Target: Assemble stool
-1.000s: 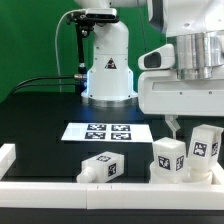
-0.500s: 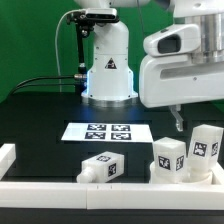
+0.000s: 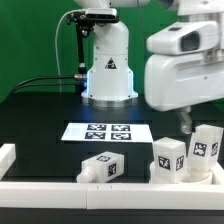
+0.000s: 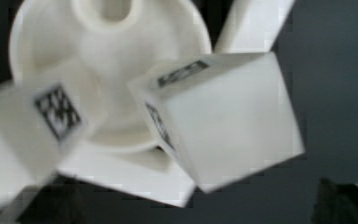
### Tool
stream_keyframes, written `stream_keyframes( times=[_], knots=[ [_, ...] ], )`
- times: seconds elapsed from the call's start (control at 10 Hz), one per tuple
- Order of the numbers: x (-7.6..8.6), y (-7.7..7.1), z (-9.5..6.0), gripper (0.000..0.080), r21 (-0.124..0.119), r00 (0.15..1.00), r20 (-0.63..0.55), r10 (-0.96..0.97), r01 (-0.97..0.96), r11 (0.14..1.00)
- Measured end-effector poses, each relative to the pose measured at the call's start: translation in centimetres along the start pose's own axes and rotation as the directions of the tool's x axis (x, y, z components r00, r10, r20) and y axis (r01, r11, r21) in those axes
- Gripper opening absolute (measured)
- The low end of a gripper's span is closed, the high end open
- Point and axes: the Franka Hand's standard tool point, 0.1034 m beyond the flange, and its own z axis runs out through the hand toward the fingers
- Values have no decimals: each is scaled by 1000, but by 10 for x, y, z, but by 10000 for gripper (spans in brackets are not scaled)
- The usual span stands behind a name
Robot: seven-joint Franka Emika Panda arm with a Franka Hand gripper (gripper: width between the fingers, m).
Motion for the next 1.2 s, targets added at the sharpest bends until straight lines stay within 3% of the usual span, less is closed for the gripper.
stream_keyframes(
  times=[0.2,0.4,0.6,0.7,0.9,1.0,1.2],
  knots=[
    [0,-5,4,649,11,963,32,-266,266,964],
    [-1,-2,4,649,13,943,31,-332,332,943],
    [-3,0,5,649,9,855,43,-517,517,856],
    [-1,-1,6,649,1,727,60,-684,685,729],
    [-1,-4,7,649,13,496,82,-864,867,499],
    [-3,-2,8,649,15,407,95,-908,912,410],
    [-5,2,8,649,26,310,103,-945,949,314]
  ],
)
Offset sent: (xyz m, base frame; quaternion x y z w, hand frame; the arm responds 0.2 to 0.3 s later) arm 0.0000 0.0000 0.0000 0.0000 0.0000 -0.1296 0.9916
